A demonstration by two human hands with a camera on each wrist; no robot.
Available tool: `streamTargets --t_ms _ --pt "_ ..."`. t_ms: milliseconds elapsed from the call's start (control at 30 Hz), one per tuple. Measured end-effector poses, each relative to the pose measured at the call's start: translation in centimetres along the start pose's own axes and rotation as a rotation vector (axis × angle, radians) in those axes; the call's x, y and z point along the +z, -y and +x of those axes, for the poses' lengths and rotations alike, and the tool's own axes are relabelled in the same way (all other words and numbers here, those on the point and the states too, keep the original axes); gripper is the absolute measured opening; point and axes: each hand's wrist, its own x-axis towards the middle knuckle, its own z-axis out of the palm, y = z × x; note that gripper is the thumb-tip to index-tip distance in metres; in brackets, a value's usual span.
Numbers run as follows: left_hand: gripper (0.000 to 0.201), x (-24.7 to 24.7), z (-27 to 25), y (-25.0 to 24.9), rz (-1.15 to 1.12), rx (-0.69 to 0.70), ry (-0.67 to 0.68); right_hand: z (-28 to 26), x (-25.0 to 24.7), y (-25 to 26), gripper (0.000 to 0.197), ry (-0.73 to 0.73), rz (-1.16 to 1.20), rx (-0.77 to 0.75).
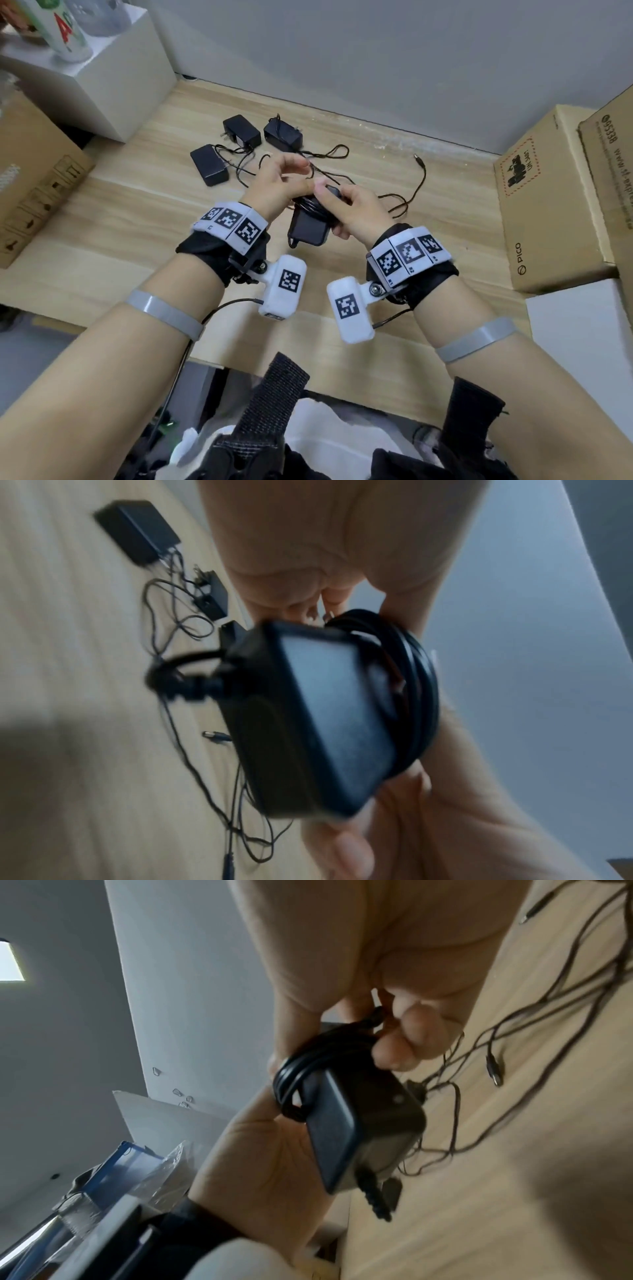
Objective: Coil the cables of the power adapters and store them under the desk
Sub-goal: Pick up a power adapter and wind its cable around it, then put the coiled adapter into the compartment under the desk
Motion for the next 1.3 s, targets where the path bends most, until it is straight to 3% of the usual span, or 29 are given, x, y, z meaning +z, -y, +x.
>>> streamTargets --t_ms 100,167,333,467,667,933,1067,1300 --pt "0.013 -0.8 -1.5 1.8 -0.104 -0.050 -0.105 -0.2 1.8 -1.3 0.025 0.065 0.077 0.024" --pt "0.014 -1.7 -2.9 3.0 -0.162 -0.090 -0.160 -0.6 3.4 -2.0 0.023 0.097 0.169 0.046" --pt "0.007 -5.0 -8.2 6.0 -0.218 -0.195 -0.161 -1.8 7.8 -2.6 0.020 0.179 0.298 0.107" --pt "0.026 -8.5 -13.2 7.9 -0.267 -0.190 -0.212 -3.7 12.2 -1.8 0.020 0.286 0.300 0.148" --pt "0.033 -15.0 -22.4 10.2 -0.294 -0.193 -0.329 -8.4 21.0 -1.6 0.021 0.501 0.261 0.222" --pt "0.038 -21.7 -33.8 18.1 -0.304 -0.355 -0.543 -13.9 33.5 -6.7 0.025 0.726 0.035 0.227" --pt "0.044 -22.5 -35.4 24.7 -0.278 -0.487 -0.621 -14.3 37.1 -11.6 0.017 0.787 -0.086 0.307" --pt "0.038 -21.0 -35.5 34.4 -0.195 -0.665 -0.648 -11.9 39.2 -20.6 0.025 0.757 -0.507 0.285"
